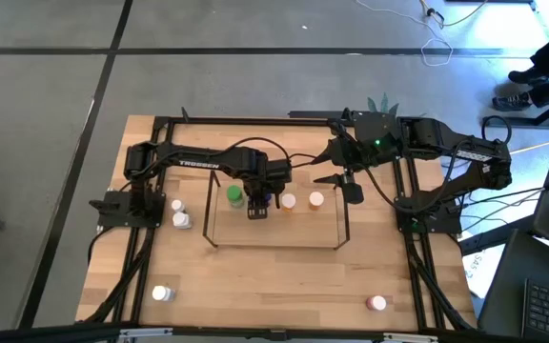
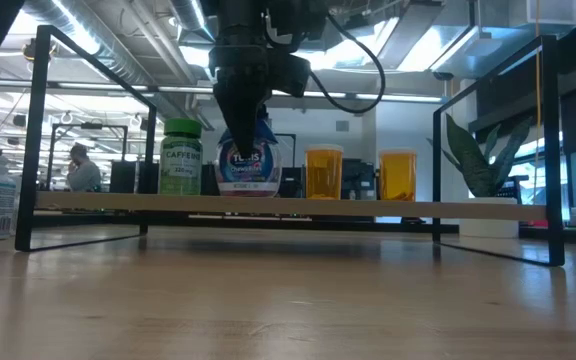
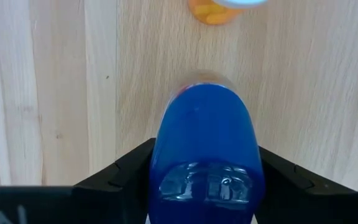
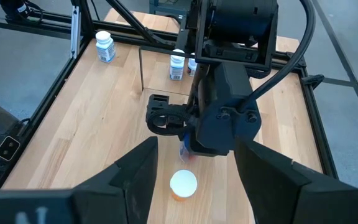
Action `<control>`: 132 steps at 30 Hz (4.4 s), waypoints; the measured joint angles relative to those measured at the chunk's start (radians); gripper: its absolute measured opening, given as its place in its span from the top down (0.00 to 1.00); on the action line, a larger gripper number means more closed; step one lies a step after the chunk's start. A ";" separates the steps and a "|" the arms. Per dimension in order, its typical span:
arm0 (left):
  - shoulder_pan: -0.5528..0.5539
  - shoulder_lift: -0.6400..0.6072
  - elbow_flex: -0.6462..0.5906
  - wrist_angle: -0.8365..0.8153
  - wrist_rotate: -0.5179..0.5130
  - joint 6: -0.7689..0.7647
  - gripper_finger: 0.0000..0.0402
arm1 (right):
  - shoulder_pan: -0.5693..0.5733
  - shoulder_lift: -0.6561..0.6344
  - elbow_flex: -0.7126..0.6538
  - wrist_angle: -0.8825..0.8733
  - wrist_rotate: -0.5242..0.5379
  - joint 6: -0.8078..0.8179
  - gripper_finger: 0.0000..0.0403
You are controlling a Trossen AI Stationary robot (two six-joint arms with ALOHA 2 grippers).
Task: Pick and place medicine bottles onto shelf by color
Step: Put the blue pill bottle on the shelf, then put the top big white pill bottle on the shelf
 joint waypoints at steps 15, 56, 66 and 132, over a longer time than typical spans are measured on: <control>0.001 -0.001 0.000 0.000 -0.051 -0.008 0.26 | 0.000 0.000 0.000 0.000 0.000 0.000 0.47; -0.054 -0.133 0.273 -0.443 -0.083 -0.169 0.25 | 0.000 0.000 0.000 0.001 0.001 0.000 0.47; -0.126 -0.314 0.134 -0.569 -0.130 -0.286 0.25 | 0.000 0.000 0.000 0.007 0.000 0.000 0.47; -0.499 -0.861 -0.821 -0.087 -0.119 -0.543 0.25 | 0.000 0.000 0.000 0.018 0.000 0.000 0.47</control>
